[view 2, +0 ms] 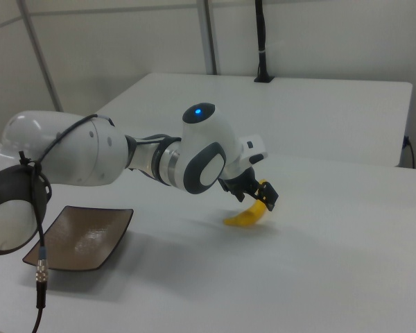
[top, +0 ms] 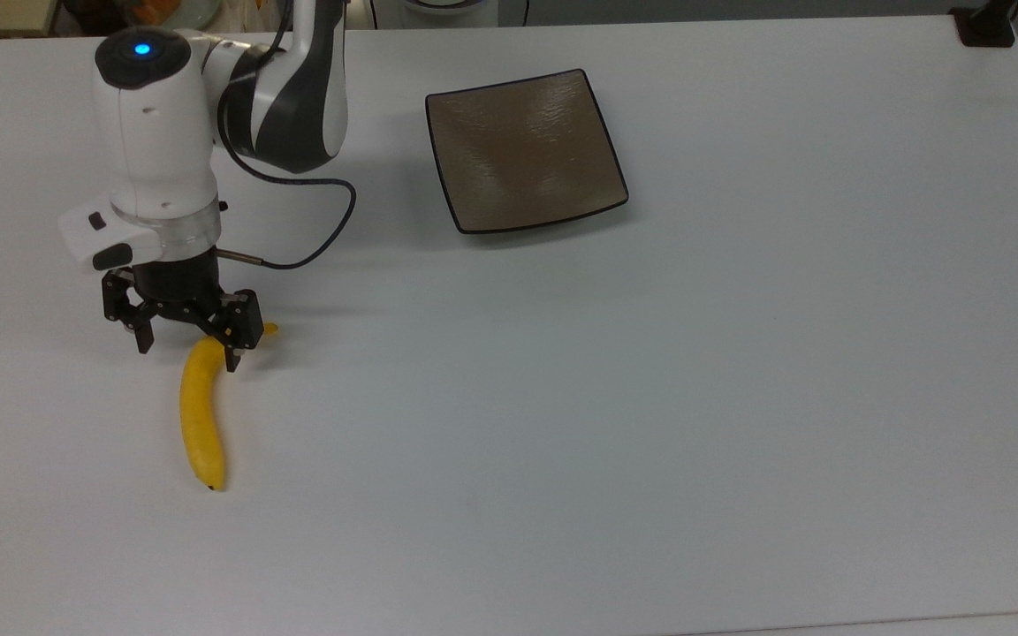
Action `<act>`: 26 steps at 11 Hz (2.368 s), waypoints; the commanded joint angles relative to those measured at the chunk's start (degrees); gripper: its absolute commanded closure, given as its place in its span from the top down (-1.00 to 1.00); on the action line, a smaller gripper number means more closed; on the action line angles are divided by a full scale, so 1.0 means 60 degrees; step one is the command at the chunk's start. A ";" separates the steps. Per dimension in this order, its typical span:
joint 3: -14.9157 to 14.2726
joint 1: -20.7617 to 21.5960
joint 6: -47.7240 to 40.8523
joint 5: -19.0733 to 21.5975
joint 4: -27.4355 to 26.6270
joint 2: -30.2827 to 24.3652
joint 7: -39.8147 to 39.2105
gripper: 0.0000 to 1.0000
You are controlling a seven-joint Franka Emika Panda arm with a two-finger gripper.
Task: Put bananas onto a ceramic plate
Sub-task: 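Lower the gripper onto the banana's stem end, then close the gripper on the banana's stem end, then lift the banana and carry it over the brown square plate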
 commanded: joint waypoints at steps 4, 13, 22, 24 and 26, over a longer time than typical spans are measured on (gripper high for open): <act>0.0024 -0.0030 0.0749 -0.0086 0.0332 0.0747 0.0223 -0.67; 0.0287 -0.0015 0.0545 -0.0100 0.0729 0.0076 0.0223 -0.77; 0.0434 0.1023 -0.4963 0.0001 -0.0892 -0.3218 -0.0055 -0.72; 0.0420 0.1491 -0.5255 0.0046 -0.1889 -0.4054 -0.0055 -0.72; 0.0435 0.1945 -0.5723 0.0061 -0.2492 -0.4597 -0.0041 -0.72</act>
